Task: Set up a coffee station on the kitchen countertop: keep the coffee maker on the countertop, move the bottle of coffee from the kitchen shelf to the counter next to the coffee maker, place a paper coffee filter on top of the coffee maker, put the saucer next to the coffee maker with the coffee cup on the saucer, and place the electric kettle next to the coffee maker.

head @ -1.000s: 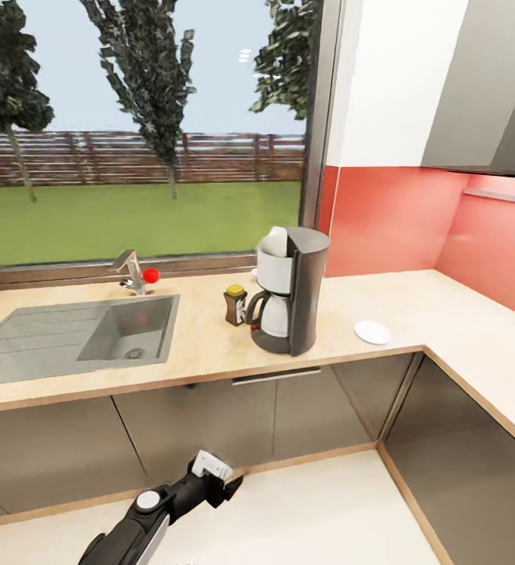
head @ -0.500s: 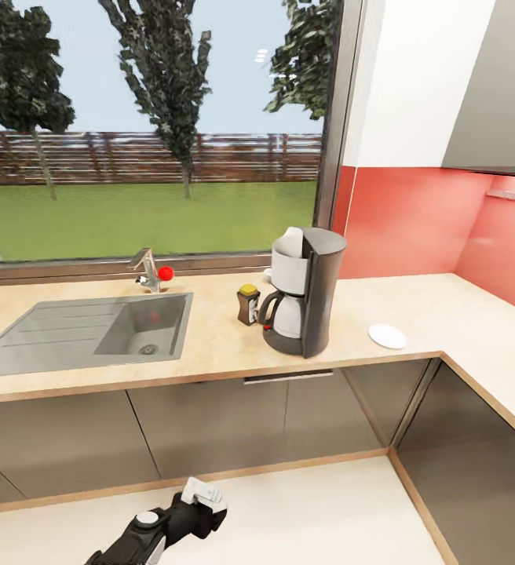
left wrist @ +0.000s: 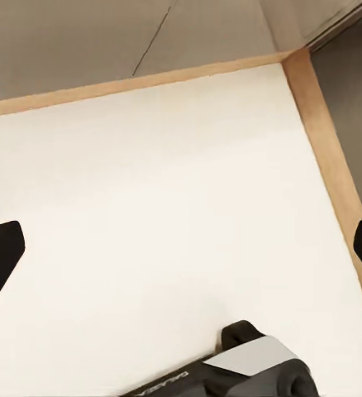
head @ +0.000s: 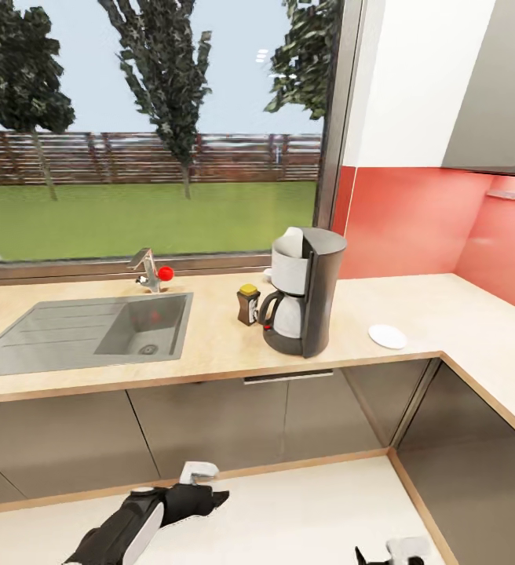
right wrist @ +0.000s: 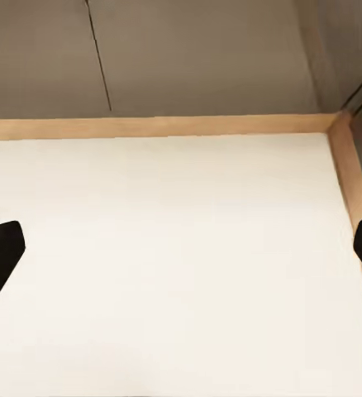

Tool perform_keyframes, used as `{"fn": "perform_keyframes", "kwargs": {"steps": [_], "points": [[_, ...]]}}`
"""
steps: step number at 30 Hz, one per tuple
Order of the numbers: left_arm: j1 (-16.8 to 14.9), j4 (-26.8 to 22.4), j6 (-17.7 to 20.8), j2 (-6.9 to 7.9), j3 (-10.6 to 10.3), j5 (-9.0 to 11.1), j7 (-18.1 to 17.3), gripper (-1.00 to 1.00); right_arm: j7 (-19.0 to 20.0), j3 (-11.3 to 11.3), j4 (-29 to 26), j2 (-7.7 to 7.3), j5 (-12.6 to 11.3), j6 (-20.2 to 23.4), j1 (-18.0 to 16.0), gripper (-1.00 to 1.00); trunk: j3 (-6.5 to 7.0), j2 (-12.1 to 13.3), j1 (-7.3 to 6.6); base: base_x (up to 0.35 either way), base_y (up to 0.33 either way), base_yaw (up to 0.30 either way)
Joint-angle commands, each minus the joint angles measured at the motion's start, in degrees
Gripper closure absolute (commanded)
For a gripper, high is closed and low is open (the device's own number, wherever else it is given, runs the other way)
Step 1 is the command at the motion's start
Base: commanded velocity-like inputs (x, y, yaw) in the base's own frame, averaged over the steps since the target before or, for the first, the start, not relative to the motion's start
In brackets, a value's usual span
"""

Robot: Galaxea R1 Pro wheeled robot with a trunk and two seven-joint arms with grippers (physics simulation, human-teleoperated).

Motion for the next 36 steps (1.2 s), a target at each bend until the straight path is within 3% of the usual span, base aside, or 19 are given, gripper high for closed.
{"fn": "perform_keyframes", "kwargs": {"steps": [1, 4, 6, 7, 10, 14, 18, 20, 23, 29, 32, 36], "points": [[-0.28, -0.10, 0.32, 0.83, -0.22, 0.74, -2.41, -1.00, 3.55, 0.34, -4.15, 0.04, 0.37, 4.05, -0.12, -1.00, -0.13, -0.12, 0.03, 0.000, 0.000, 0.000], [-0.41, -0.10, 0.11, 2.17, -0.21, 0.86, -8.17, -1.00, 8.01, 0.49, -9.73, -0.17, 0.11, 11.91, -0.77, -1.00, -0.13, -0.12, 0.03, 0.000, 0.000, 0.000], [-0.49, -0.12, -0.07, 2.87, -0.21, 0.70, -12.62, -1.00, 10.60, -0.14, -13.06, -0.27, -1.88, 16.86, -1.55, -1.00, -0.13, -0.12, 0.03, 0.000, 0.000, 0.000], [-0.58, -0.20, -0.15, 3.17, -0.18, 0.63, -14.82, -1.00, 11.52, -1.37, -15.29, -0.35, -5.83, 19.52, -2.08, -1.00, -0.13, -0.12, 0.03, 0.000, 0.000, 0.000], [-1.71, -1.40, -0.10, 3.49, -0.21, 0.51, -16.58, -1.00, 12.04, -3.14, -19.92, -0.62, -16.92, 24.09, -2.82, -1.00, -0.13, -0.12, 0.03, 0.000, 0.000, 0.000], [-3.11, -3.25, 0.54, 3.46, -0.26, 0.40, -16.92, -1.00, 10.67, -3.84, -25.73, -0.73, -23.95, 30.97, -4.79, -1.00, -0.13, -0.12, 0.03, 0.000, 0.000, 0.000], [-5.51, -5.46, 2.98, 3.05, -0.29, 0.45, -16.94, -1.00, 3.63, -4.36, -29.28, -0.75, -25.87, 39.88, -10.32, -1.00, -0.13, -0.12, 0.03, 0.000, 0.000, 0.000], [-7.71, -6.81, 7.45, 2.81, -0.25, 0.68, -16.85, -1.00, 0.76, -4.47, -29.78, -0.75, -26.19, 42.55, -14.51, -1.00, -0.13, -0.12, 0.03, 0.000, 0.000, 0.000], [-10.51, -7.66, 11.57, 2.15, -0.10, 1.01, -16.72, -1.00, -1.29, -4.53, -29.96, -0.76, -26.31, 43.56, -17.86, -1.00, -0.13, -0.12, 0.03, 0.000, 0.000, 0.000], [-12.21, -7.94, 13.21, -1.87, 0.07, 1.01, -13.92, -1.00, -2.08, -4.64, -30.04, -0.76, -26.37, 45.44, -19.23, -1.00, -0.13, -0.12, 0.03, 0.000, 0.000, 0.000], [-12.33, -8.00, 13.30, -2.30, 0.12, 2.00, -10.85, -1.00, -2.12, -4.72, -30.95, -0.76, -26.80, 45.81, -19.36, -1.00, -0.13, -0.12, 0.03, 0.000, 0.000, 0.000], [-12.25, -8.06, 13.15, -2.41, 0.58, 5.30, -9.42, -1.00, -2.19, -5.37, -34.06, -0.76, -28.78, 46.07, -19.45, -1.00, -0.13, -0.12, 0.03, 0.000, 0.000, 0.000]]}}
